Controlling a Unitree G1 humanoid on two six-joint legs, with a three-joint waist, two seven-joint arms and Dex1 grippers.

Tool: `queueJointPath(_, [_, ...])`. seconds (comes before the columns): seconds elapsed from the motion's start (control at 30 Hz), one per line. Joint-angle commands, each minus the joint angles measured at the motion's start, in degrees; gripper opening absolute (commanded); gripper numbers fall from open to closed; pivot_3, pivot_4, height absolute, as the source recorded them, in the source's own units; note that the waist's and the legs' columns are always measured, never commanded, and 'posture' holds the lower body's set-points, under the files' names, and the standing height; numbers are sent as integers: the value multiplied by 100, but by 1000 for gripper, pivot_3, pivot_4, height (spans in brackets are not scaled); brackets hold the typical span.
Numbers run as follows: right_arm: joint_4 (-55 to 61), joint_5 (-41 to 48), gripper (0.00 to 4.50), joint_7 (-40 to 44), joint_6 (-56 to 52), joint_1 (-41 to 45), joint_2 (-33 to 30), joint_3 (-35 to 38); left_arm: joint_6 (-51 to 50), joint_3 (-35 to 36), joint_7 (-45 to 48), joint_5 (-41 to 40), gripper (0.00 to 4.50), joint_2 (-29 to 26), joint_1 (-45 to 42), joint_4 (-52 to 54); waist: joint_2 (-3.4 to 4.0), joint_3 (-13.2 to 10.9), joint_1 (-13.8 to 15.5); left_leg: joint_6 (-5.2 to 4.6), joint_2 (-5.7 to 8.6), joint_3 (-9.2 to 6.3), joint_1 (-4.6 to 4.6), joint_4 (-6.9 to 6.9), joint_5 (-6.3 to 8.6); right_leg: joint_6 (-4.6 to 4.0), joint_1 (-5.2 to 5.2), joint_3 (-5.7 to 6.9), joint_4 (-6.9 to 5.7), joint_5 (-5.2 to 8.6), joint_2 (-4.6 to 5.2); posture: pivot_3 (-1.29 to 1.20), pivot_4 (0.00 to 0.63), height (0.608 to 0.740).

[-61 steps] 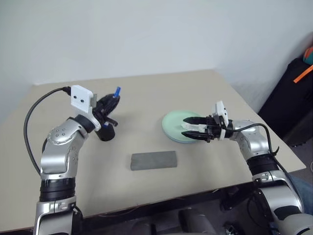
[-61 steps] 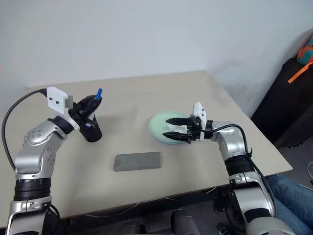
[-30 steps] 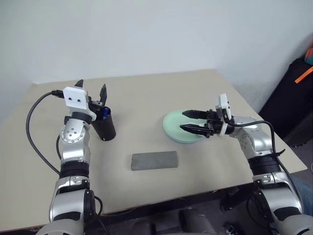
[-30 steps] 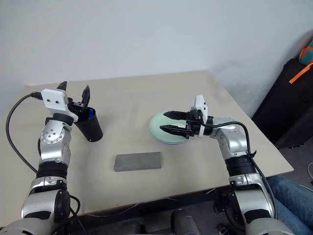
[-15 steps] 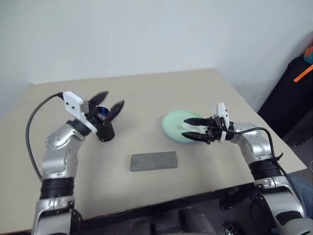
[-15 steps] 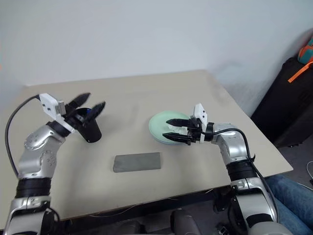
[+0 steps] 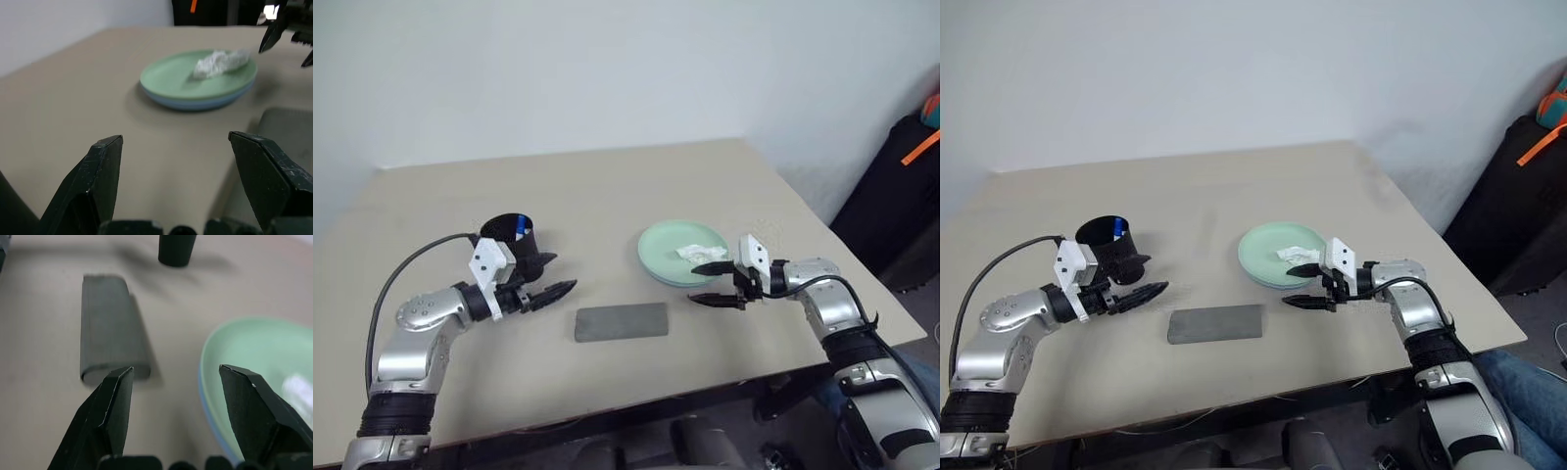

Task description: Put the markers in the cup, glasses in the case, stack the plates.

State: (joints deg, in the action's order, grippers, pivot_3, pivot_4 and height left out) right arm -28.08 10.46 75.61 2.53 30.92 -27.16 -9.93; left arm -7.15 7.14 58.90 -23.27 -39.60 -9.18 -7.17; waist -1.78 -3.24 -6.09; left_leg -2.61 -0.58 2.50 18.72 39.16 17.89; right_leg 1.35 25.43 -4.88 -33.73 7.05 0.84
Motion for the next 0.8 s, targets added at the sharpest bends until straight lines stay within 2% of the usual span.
queueJointPath(0.03, [-176,-42,3029,-46,235,-4,-194,166,277,12,-4,144,3641,62,-62,-75,0,0,0,0,0,2,1,0,0,0,1,-2,0,0,0,0,0,740])
queueJointPath(0.43, [-314,115,3029,-210,191,-285,-510,659,672,76,-19,323,3641,234,493,-81,0,1,15,-1,-4,4,-8,2,0,0,-2,-21,-2,0,0,0,0,740])
queueJointPath(0.8, [109,200,3029,-215,-122,-522,-547,652,694,176,-226,344,3641,202,1202,255,0,0,22,-2,-17,3,-12,2,0,2,1,-25,-1,1,3,0,0,740])
